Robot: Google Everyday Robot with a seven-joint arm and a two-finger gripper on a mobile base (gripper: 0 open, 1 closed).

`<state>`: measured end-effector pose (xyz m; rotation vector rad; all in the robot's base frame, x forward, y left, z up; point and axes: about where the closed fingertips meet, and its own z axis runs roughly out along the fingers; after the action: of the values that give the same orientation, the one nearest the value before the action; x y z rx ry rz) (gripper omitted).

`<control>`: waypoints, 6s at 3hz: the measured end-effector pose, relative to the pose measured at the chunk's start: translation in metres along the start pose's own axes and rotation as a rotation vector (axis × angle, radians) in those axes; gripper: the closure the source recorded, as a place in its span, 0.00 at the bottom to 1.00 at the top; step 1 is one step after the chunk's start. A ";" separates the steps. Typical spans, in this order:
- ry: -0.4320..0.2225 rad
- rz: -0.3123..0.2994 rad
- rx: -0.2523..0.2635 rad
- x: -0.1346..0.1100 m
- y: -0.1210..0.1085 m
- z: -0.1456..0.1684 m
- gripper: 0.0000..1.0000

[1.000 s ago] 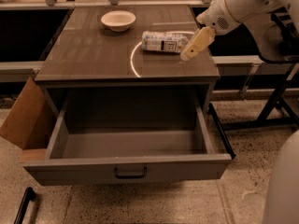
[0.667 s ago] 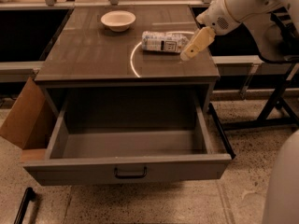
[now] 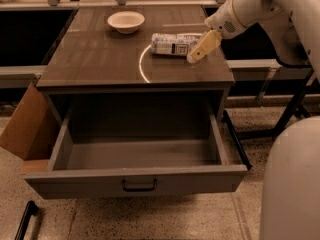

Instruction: Place blue plastic bottle into top drawer

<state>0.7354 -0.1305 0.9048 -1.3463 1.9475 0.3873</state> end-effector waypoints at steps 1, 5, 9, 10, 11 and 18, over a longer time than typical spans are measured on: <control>-0.007 0.014 -0.016 -0.001 -0.009 0.021 0.00; 0.034 0.028 -0.083 -0.009 -0.017 0.085 0.00; 0.038 0.001 -0.088 -0.017 0.003 0.072 0.89; 0.018 -0.027 -0.064 -0.028 0.011 0.050 1.00; 0.002 -0.049 -0.040 -0.035 0.023 0.024 1.00; 0.011 -0.104 -0.192 -0.005 0.175 0.048 1.00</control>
Offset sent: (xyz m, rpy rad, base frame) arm 0.0479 0.0231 -0.0258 0.0221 0.0437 -0.0047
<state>0.5977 -0.0266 0.8485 -1.5679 1.8780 0.5279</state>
